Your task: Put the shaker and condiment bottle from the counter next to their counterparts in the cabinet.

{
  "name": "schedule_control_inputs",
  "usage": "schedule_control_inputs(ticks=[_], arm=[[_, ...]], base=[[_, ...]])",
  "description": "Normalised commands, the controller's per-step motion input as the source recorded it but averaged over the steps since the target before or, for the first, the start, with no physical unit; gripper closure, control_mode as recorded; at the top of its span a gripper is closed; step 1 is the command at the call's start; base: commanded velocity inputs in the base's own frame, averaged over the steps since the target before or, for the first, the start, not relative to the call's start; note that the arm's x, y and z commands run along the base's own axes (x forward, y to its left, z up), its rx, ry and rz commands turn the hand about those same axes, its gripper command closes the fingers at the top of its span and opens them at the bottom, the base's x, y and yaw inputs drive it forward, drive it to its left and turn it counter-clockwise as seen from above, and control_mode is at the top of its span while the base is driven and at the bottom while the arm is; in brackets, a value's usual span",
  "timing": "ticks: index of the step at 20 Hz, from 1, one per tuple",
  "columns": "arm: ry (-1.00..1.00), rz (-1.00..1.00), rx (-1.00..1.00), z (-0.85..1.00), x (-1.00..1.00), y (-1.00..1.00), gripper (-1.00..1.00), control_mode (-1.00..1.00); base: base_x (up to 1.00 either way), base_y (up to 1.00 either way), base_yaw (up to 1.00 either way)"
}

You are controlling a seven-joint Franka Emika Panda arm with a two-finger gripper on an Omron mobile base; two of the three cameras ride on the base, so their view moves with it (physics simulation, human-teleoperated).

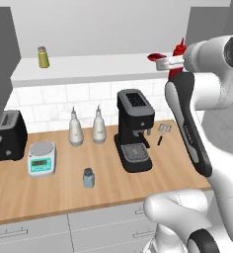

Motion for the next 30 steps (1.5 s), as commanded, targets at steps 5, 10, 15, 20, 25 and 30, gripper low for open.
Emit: schedule_control_inputs(ticks=[5, 10, 15, 20, 25, 30], arm=[[0.00, 0.00, 0.00, 0.17, 0.19, 0.00, 1.00, -1.00], [0.01, 0.00, 0.00, 0.02, 0.37, 0.00, 1.00, -1.00], [-0.08, 0.00, 0.00, -0.28, 0.28, 0.00, 1.00, -1.00], [-0.04, 0.00, 0.00, -0.05, 0.21, 0.00, 1.00, -1.00], [-0.04, 0.00, 0.00, 0.00, 0.21, 0.00, 1.00, -1.00], [-0.01, 0.00, 0.00, 0.00, 0.24, 0.00, 1.00, -1.00]], base=[[0.00, 0.00, 0.00], [0.00, 0.00, 0.00], [0.00, 0.00, 0.00], [0.00, 0.00, 0.00], [0.00, 0.00, 0.00], [0.00, 0.00, 0.00]])
